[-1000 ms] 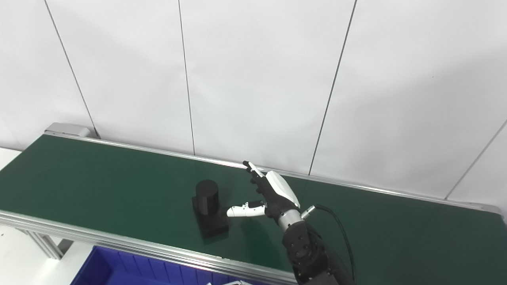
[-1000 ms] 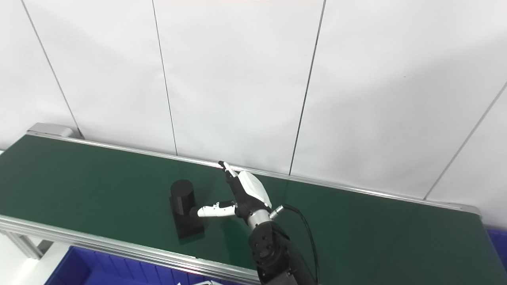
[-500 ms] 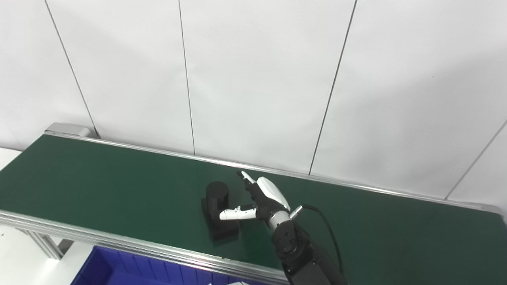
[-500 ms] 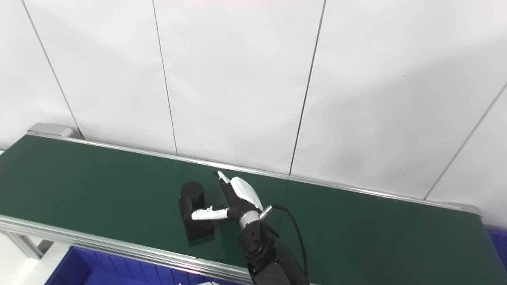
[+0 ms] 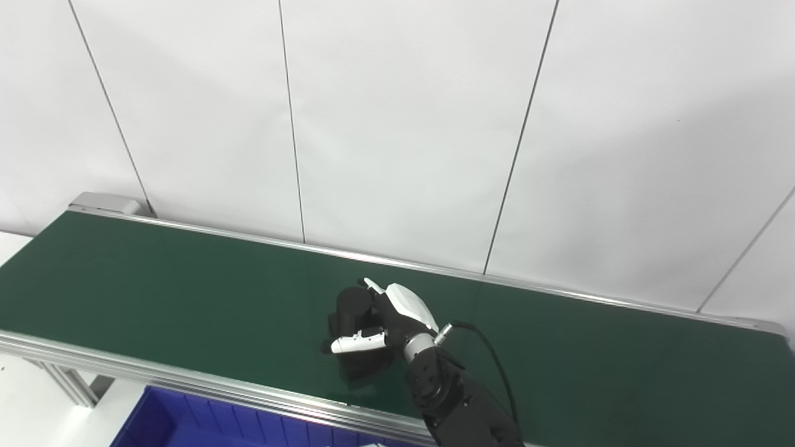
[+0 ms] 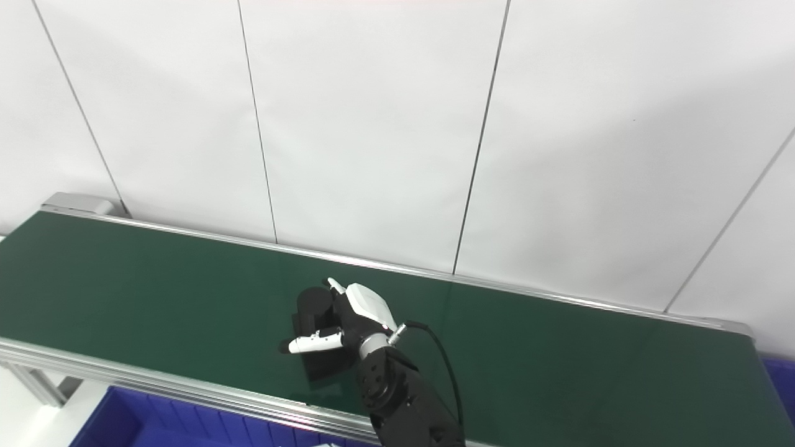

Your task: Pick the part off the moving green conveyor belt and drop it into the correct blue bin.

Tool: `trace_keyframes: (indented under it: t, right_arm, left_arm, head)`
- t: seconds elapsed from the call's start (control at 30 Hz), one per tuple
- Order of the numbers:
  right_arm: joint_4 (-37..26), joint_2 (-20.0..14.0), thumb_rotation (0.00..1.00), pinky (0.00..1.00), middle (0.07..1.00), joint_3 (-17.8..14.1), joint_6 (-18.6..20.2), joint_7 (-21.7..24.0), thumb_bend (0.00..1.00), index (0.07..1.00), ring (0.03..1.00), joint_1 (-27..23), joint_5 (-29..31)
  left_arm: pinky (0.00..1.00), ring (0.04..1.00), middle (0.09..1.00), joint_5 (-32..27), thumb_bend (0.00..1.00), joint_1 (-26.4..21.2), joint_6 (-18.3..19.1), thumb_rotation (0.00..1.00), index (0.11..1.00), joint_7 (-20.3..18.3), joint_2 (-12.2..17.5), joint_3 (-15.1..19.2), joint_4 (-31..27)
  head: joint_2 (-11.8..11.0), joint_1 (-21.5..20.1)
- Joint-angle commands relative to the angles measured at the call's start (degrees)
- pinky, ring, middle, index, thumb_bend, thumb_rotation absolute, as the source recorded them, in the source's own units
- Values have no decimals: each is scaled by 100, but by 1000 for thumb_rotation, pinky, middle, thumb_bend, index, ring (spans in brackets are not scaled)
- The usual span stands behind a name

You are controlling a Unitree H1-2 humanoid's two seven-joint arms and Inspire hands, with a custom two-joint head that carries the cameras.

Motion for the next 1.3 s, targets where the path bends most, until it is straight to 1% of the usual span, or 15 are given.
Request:
trace_keyframes:
  t: [0.0,0.2,0.27,0.3,0.33,0.37,0.4,0.43,0.47,0.53,0.63,0.73,1.0,1.17,1.27]
  right_arm:
    - [171,171,434,747,923,16,-391,-211,838,944,856,-256,18]
    - [853,264,370,698,893,-29,-923,-703,793,913,830,-339,100]
    - [1045,292,314,644,875,-34,-1060,-863,748,887,793,-374,102]
    - [1166,313,216,594,834,-51,-1133,-979,698,854,729,-389,112]
    - [1283,335,200,586,827,-80,-1219,-1098,690,849,718,-402,137]
    - [1407,356,102,527,751,-123,-1329,-1243,621,816,635,-406,171]
    - [1505,366,52,491,705,-151,-1419,-1362,602,791,587,-408,192]
    - [1577,364,21,457,579,-147,-1502,-1495,568,752,539,-404,180]
    - [1644,359,10,456,536,-127,-1587,-1632,555,720,530,-405,153]
    - [1728,349,1,448,478,-104,-1695,-1883,523,559,516,-387,119]
    - [1810,352,0,419,465,-126,-1768,-2141,517,532,495,-358,148]
    - [1855,350,0,414,501,-119,-1886,-2367,507,553,411,-337,141]
    - [1733,298,0,361,484,-179,-2150,-2594,504,570,389,-226,225]
    - [1390,239,0,307,472,-245,-2109,-2546,502,572,377,-81,270]
    - [792,126,0,297,473,-316,-2109,-2434,501,572,374,162,330]
  left_arm:
    - [557,629,641,74,970,-52,-212,217,643,92,7,3,-201]
    - [558,632,645,61,969,-61,-212,218,645,86,23,-21,-221]
    - [564,636,649,45,973,-60,-212,213,645,67,23,-16,-224]
    - [566,637,650,35,973,-56,-212,212,645,60,22,-13,-228]
    - [567,637,650,29,973,-56,-212,212,645,60,24,-14,-230]
    - [566,637,650,35,971,-58,-212,209,645,67,28,-17,-230]
    - [569,639,651,38,969,-59,-212,215,645,68,31,-17,-230]
    - [570,639,651,30,966,-63,-212,216,644,65,36,-22,-229]
    - [569,639,652,3,963,-64,-212,213,644,45,37,-16,-228]
    - [563,639,652,-14,961,-67,-212,213,644,22,51,-5,-223]
    - [575,649,658,-52,958,-76,-212,209,649,-4,80,-1,-213]
    - [572,645,655,-104,960,-83,-212,216,649,-45,106,23,-208]
    - [562,631,645,-173,949,-117,-212,198,649,-125,185,51,-202]
    - [568,637,651,-199,946,-98,-212,209,649,-178,212,102,-220]
    - [575,643,658,-247,943,-73,-212,206,651,-246,219,143,-249]
  head:
    - [4,8]
    - [46,16]
    - [55,18]
    - [55,18]
    - [58,19]
    - [63,19]
    - [68,18]
    - [68,18]
    - [72,7]
    - [75,-14]
    - [79,-40]
    - [86,-63]
    - [96,-143]
    - [137,-226]
    - [170,-271]
